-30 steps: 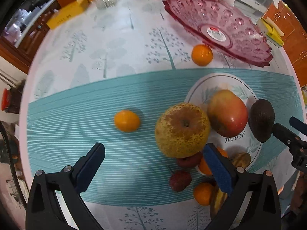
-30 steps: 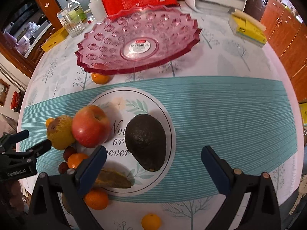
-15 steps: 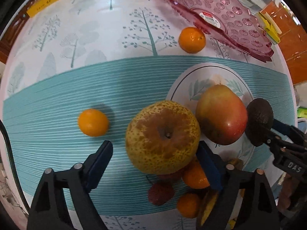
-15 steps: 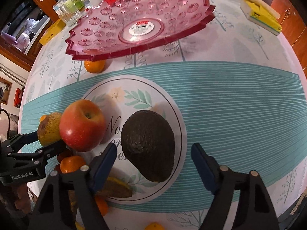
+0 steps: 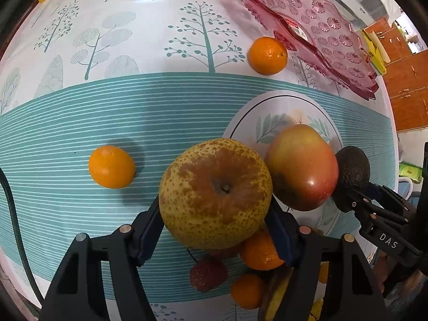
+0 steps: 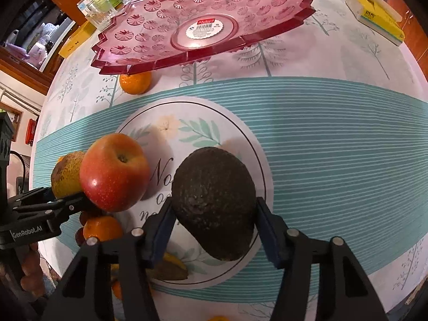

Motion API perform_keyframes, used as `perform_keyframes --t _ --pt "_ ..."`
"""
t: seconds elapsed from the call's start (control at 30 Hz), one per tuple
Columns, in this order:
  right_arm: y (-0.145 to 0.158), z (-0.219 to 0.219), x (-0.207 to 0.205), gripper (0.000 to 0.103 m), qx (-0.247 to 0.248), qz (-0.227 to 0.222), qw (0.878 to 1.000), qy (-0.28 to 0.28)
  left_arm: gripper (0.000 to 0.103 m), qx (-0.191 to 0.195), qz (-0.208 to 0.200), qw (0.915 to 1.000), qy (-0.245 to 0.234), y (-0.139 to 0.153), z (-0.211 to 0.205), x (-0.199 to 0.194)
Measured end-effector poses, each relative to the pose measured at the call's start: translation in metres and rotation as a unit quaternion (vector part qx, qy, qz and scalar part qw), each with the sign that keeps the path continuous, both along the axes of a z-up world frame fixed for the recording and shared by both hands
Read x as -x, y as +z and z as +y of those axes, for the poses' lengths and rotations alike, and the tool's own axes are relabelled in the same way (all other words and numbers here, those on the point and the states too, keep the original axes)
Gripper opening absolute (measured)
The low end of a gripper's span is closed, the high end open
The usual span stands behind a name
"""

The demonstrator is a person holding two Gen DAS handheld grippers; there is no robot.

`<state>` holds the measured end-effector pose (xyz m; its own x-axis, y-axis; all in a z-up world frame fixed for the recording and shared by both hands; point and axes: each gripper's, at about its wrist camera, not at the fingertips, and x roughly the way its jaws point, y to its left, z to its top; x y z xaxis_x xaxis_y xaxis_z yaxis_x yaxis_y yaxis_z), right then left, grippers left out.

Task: Organize fruits
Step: 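Reach the left tool to the speckled pear while the right tool reaches the avocado, then close the left tool on the pear while the right tool grips and lifts the avocado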

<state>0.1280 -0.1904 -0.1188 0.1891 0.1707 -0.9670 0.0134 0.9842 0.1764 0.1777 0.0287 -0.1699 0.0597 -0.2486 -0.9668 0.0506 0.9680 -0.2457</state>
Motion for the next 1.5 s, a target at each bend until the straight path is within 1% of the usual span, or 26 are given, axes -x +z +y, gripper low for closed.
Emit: perform_keyframes --t 0.13,0.4,0.6,0.7,0.77,0.9,0.97,1.03,1.17,1.3,1.37,1.43,1.5 --pt "0.001 0.000 0.004 0.058 0.006 -0.003 1.000 0.003 0.069 -0.017 -0.016 0.9997 -0.007 0.011 0.004 0.004" --pt "0.008 0.003 0.009 0.057 0.008 -0.011 1.000 0.003 0.066 -0.025 -0.048 0.9985 -0.006 0.033 0.008 0.015" --pt "0.007 0.006 0.011 0.057 0.009 -0.008 1.000 0.007 0.067 -0.010 -0.057 0.9981 0.021 0.038 0.018 0.007" --pt "0.007 0.005 0.015 0.057 0.009 -0.006 1.000 0.006 0.067 -0.012 -0.066 0.9973 0.028 0.040 0.018 0.000" --pt "0.006 0.004 0.017 0.057 0.009 -0.003 1.000 0.004 0.067 -0.018 -0.069 0.9972 0.025 0.036 0.011 -0.006" --pt "0.004 0.000 0.017 0.057 0.008 0.002 1.000 -0.005 0.066 -0.017 -0.057 0.9980 0.020 0.025 0.002 -0.015" --pt "0.003 -0.001 0.018 0.057 0.007 0.004 1.000 -0.007 0.060 -0.002 -0.048 0.9985 0.025 0.018 -0.001 -0.018" --pt "0.003 -0.001 0.018 0.057 0.007 0.004 1.000 -0.006 0.060 -0.005 -0.051 0.9982 0.031 0.016 -0.003 -0.019" --pt "0.005 0.002 0.017 0.057 0.006 0.000 1.000 -0.005 0.059 -0.023 -0.080 0.9962 0.026 0.017 -0.009 -0.021" --pt "0.004 0.002 0.018 0.057 0.005 0.000 1.000 -0.004 0.058 -0.040 -0.113 0.9924 0.025 0.020 -0.014 -0.023" --pt "0.004 0.001 0.019 0.057 0.004 -0.001 1.000 -0.004 0.057 -0.056 -0.138 0.9887 0.017 0.022 -0.017 -0.022" --pt "0.005 0.001 0.019 0.057 0.003 -0.003 1.000 -0.003 0.056 -0.075 -0.171 0.9824 0.004 0.026 -0.021 -0.016" --pt "0.006 0.000 0.020 0.057 0.003 -0.007 1.000 -0.003 0.055 -0.082 -0.193 0.9778 -0.008 0.030 -0.023 -0.012"
